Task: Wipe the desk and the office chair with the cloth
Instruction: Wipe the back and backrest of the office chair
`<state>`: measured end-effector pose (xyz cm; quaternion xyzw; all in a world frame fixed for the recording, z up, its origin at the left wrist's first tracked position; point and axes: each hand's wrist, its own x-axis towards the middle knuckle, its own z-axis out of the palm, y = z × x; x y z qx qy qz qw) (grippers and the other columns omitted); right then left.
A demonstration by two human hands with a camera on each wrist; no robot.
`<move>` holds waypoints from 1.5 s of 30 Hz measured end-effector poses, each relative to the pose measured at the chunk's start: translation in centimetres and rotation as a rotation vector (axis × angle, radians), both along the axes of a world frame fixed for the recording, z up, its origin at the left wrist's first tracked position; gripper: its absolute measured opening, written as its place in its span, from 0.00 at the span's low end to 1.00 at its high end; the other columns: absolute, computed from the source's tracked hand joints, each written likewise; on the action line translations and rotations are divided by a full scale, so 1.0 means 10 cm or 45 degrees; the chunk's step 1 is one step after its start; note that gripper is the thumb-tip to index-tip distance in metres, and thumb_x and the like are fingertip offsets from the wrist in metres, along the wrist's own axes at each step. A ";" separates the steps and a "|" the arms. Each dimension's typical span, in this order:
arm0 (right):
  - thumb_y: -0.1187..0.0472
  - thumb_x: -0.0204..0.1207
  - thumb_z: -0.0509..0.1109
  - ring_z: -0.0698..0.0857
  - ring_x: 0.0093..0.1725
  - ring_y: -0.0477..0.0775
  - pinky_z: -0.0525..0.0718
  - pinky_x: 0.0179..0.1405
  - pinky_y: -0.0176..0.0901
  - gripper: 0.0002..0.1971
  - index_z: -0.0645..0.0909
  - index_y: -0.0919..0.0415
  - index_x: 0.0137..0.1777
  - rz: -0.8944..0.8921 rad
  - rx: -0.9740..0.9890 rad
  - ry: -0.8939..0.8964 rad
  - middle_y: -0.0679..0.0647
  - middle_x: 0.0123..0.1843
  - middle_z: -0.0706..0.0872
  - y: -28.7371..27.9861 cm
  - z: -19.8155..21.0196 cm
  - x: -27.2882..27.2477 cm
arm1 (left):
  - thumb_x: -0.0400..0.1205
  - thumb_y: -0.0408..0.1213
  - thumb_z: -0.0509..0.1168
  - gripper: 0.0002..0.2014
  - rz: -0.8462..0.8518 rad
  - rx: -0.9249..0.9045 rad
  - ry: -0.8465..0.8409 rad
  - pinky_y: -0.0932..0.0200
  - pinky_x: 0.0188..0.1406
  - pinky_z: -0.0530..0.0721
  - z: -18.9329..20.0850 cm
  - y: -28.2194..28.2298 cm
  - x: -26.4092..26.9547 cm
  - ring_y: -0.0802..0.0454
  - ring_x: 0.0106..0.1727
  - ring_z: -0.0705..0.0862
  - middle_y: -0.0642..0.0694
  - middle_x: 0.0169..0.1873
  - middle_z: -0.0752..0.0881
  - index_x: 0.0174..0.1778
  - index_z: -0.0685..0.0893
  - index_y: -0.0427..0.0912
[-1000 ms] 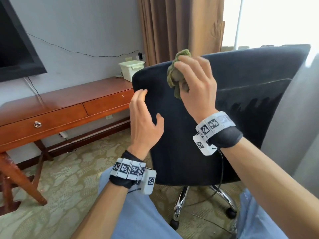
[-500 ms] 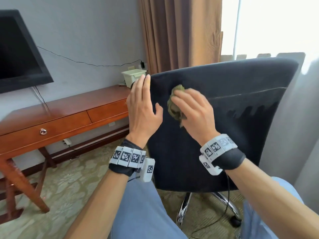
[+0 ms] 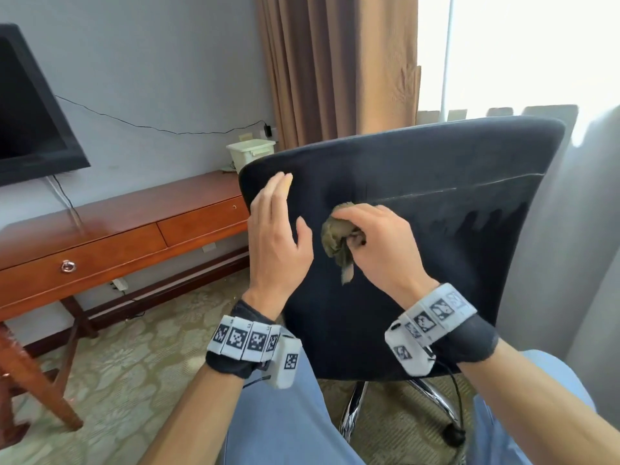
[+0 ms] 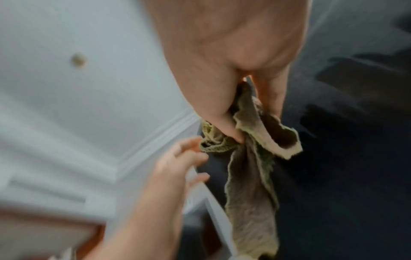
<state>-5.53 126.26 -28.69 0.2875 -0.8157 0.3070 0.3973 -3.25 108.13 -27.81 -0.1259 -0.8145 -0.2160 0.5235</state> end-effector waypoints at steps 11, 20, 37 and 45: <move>0.66 0.71 0.85 0.94 0.46 0.55 0.92 0.45 0.52 0.13 0.91 0.52 0.53 0.407 -0.728 -1.046 0.54 0.44 0.94 0.33 0.01 -0.02 | 0.71 0.57 0.83 0.50 -0.461 -0.464 -0.719 0.46 0.82 0.72 -0.12 0.07 0.11 0.61 0.81 0.69 0.59 0.80 0.73 0.86 0.66 0.53; 0.61 0.84 0.73 0.92 0.62 0.61 0.90 0.62 0.60 0.21 0.78 0.54 0.76 0.903 -0.782 -1.461 0.60 0.65 0.91 0.38 -0.03 0.09 | 0.73 0.56 0.78 0.32 -0.304 -0.359 -0.489 0.46 0.64 0.82 -0.25 0.03 0.03 0.55 0.62 0.83 0.55 0.62 0.87 0.72 0.83 0.48; 0.44 0.72 0.83 0.89 0.56 0.38 0.89 0.59 0.46 0.25 0.85 0.46 0.68 0.316 -0.058 -0.626 0.38 0.56 0.91 0.22 -0.12 0.24 | 0.76 0.47 0.77 0.23 -0.138 -0.512 -0.284 0.47 0.54 0.83 -0.27 0.03 0.07 0.46 0.52 0.83 0.44 0.50 0.88 0.62 0.87 0.35; 0.60 0.75 0.81 0.90 0.51 0.38 0.90 0.55 0.43 0.15 0.89 0.47 0.60 0.277 -0.257 -0.584 0.38 0.50 0.92 0.35 -0.15 0.23 | 0.72 0.61 0.80 0.42 -0.342 -0.542 -0.513 0.51 0.64 0.82 -0.22 -0.03 0.15 0.56 0.59 0.81 0.52 0.63 0.85 0.79 0.79 0.42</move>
